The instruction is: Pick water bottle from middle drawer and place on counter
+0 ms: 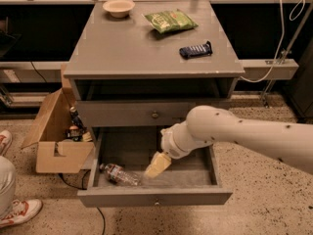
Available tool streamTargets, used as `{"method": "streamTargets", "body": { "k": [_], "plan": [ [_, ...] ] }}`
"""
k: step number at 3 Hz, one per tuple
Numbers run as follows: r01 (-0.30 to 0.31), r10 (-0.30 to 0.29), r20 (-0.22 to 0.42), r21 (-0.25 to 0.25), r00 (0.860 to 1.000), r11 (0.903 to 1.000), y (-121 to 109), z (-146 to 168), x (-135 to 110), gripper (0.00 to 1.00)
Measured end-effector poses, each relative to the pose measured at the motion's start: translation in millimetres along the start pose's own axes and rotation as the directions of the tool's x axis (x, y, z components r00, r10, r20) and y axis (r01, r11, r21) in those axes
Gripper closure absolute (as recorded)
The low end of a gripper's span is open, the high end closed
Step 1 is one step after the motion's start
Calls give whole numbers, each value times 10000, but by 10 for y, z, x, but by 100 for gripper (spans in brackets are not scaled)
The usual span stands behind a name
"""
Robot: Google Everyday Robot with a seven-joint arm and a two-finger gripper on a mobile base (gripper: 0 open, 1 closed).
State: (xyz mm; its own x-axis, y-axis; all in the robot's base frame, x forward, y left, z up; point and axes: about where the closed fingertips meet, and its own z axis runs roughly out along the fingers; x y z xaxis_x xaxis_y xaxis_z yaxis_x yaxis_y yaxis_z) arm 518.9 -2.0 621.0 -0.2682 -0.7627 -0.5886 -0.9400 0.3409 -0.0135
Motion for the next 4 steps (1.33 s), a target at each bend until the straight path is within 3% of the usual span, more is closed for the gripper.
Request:
{"method": "streamTargets", "body": {
  "k": [2,4],
  "plan": [
    [-767,770,201,-145,9968,9970,-324,1245,121,0],
    [-827,825,285,69,9962,9965,-397,1886,8,0]
  ]
}}
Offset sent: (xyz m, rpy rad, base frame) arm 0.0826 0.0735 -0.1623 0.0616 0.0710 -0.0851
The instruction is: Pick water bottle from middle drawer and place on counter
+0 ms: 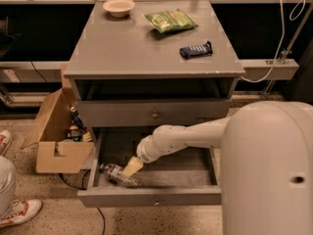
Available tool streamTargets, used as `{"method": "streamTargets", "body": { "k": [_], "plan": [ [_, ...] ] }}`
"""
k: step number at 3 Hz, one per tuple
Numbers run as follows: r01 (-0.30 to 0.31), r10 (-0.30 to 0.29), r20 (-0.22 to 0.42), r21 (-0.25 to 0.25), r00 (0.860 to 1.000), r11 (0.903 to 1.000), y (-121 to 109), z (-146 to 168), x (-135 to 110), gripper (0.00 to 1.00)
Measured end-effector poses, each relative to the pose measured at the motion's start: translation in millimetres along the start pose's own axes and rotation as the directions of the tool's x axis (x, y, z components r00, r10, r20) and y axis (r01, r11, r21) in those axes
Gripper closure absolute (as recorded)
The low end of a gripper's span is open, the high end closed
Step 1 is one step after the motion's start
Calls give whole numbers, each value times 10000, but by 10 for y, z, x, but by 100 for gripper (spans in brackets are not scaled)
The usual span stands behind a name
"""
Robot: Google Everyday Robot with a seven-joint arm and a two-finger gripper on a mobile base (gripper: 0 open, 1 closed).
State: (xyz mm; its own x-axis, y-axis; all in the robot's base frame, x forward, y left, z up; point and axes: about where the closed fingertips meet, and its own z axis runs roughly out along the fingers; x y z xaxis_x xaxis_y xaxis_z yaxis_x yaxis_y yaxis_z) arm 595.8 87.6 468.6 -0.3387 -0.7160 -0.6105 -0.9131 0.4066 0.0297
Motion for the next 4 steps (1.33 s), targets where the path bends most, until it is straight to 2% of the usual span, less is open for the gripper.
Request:
{"method": "streamTargets", "body": {
  "k": [1,2,4],
  "plan": [
    [116,-112,-231,154,9997,9998,43,325,-85,0],
    [156,-149,-311,254,9994,9996,53,488,-118,0],
    [-48,48,63,-13,10000,10000,90,784,25,0]
  ]
}}
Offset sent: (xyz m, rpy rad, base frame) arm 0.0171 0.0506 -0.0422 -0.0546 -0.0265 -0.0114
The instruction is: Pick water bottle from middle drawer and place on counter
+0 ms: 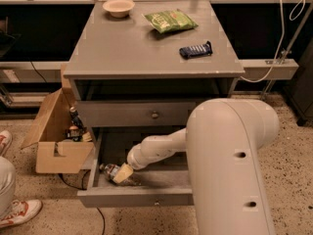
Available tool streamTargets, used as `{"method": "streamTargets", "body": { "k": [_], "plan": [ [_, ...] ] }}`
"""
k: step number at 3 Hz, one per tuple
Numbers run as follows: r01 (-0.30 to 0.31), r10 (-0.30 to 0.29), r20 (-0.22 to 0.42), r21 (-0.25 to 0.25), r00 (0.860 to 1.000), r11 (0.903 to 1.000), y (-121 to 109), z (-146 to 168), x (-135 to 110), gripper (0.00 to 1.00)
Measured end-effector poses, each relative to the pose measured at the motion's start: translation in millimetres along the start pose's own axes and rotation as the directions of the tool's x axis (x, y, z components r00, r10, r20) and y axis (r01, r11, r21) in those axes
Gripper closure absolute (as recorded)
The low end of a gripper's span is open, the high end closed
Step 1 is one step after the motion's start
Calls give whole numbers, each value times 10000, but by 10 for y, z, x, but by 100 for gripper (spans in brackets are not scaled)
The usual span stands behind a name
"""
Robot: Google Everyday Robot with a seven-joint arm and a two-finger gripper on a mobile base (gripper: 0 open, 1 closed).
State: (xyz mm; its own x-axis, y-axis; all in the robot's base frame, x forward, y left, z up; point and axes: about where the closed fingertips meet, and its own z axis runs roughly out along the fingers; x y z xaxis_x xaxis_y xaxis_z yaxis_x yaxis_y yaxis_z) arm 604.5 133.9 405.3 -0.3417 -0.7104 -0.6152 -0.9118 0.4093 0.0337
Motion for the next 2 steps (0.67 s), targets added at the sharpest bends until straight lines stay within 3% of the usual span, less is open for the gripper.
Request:
{"method": "streamTargets", "body": {
  "k": [1,2],
  "plan": [
    [-205,208,325,-69,9993,9998,50,180,175,0],
    [-218,222,332,-118,9992,9997,65,217,198,0]
  ]
}}
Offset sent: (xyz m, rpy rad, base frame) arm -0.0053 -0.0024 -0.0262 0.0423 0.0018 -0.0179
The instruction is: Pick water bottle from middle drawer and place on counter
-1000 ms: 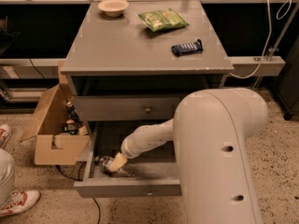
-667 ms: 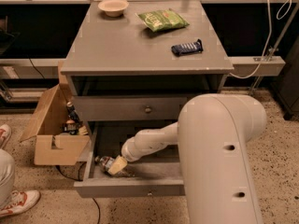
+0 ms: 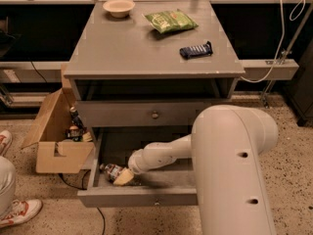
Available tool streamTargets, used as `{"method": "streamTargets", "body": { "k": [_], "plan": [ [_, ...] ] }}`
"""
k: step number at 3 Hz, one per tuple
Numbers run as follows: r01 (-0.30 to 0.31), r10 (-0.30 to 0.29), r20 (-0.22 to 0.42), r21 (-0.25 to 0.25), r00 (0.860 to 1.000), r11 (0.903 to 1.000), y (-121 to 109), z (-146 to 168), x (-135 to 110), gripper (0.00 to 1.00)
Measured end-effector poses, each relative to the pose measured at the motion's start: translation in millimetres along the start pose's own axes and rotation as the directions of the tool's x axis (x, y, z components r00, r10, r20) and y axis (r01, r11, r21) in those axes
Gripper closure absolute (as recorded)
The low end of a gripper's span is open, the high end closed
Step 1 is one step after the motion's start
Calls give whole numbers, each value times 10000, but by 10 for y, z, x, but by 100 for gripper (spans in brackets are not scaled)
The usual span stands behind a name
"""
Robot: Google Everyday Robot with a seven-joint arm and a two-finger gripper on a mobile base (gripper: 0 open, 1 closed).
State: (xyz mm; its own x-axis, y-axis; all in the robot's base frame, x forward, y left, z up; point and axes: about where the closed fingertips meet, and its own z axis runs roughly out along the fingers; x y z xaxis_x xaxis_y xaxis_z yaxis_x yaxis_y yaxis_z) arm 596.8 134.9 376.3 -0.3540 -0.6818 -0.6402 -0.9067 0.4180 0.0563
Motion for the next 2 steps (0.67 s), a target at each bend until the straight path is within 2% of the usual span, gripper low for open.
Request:
{"method": "streamTargets", "body": {
  "k": [1,2],
  "plan": [
    [19,-19,8,-11,10000,10000,7,23,11,27],
    [24,-24,10,-13,10000,10000,8,28,13,50]
  ]
}}
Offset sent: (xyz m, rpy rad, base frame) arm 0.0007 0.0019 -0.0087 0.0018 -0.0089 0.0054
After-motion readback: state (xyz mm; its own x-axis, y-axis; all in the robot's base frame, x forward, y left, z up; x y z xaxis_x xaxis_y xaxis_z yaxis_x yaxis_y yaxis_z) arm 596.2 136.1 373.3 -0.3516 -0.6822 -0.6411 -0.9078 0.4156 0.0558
